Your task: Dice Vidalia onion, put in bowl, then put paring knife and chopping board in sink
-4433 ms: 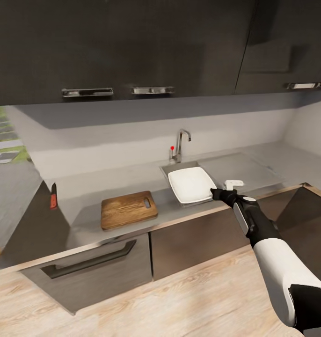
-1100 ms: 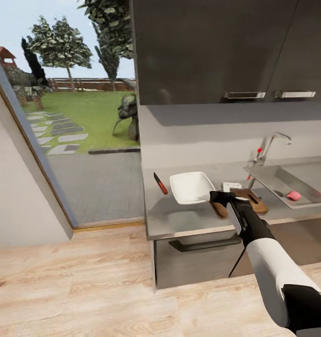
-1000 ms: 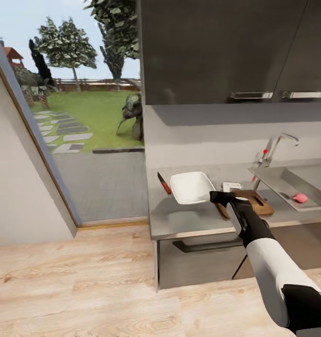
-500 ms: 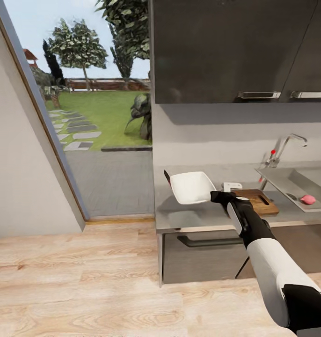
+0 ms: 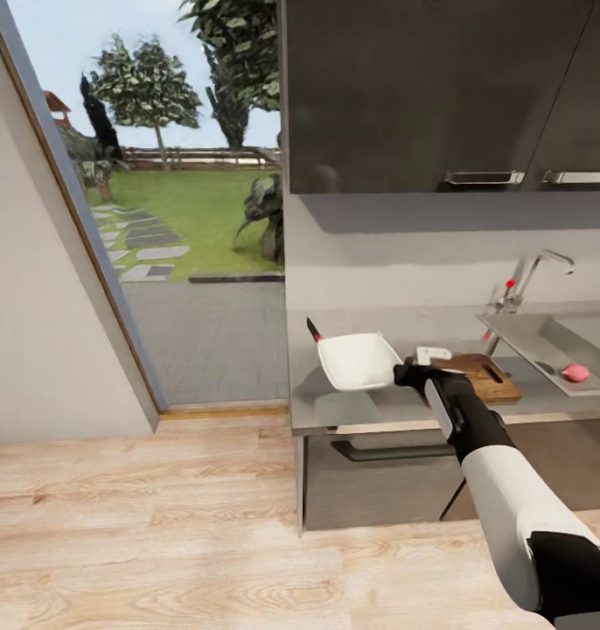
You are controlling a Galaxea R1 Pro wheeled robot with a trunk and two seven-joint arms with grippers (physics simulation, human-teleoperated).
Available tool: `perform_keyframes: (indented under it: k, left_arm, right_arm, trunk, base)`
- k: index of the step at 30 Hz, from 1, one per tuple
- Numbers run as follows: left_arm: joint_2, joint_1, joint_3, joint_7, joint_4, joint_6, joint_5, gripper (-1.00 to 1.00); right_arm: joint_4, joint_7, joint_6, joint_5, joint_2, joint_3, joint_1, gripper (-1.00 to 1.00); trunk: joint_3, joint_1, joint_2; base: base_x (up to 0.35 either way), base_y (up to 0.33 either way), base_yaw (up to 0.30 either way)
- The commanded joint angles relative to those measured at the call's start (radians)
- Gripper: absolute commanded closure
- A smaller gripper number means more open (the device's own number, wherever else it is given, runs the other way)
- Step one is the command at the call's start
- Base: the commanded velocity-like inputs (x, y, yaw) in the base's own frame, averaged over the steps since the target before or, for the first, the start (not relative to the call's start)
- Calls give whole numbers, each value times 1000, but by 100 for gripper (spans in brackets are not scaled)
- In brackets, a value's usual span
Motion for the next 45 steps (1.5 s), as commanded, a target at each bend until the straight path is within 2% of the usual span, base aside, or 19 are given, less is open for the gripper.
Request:
perform_keyframes:
  k: [1,20,32,35,38,42,45]
  left_arm:
    - [0,0,0,-1,-2,-1,5,-100]
    - [0,0,0,-1,-2,-1,6,-100]
    - [0,0,0,0,-2,-1,6,-100]
    - [0,0,0,0,-2,-1,6,-100]
    - [0,0,0,0,-2,-1,6,-100]
    - [0,0,0,0,-2,-1,6,-100]
    - [0,0,1,0,-2,-1,6,-100]
  right_arm:
    - [-2,4,37,-2,1,-2,-1,100]
    - [-3,5,66,-4,-5,-5,-1,100]
    - [-3,5,66,-2,-7,-7,-1,100]
    - [-3,5,66,-2,-7,-25,-1,100]
    - [-3,2,66,-2,-6,-71,-1,100]
    - [-2,-47,65,-2,-3,-88,-1,100]
    - [0,-122,63,-4,1,-92,-1,100]
  trunk:
    - [-2,1,-2]
    - [-2,1,-2]
    - [-2,1,-2]
    - [-2,1,-2]
    - [-2,1,-2]
    - [-2,1,-2]
    - [-2,1,-2]
  base:
    - [0,0,0]
    - [0,5,0]
    - [26,117,0]
    - [4,11,0]
    - [1,3,0]
    - [0,0,0]
    - [0,0,0]
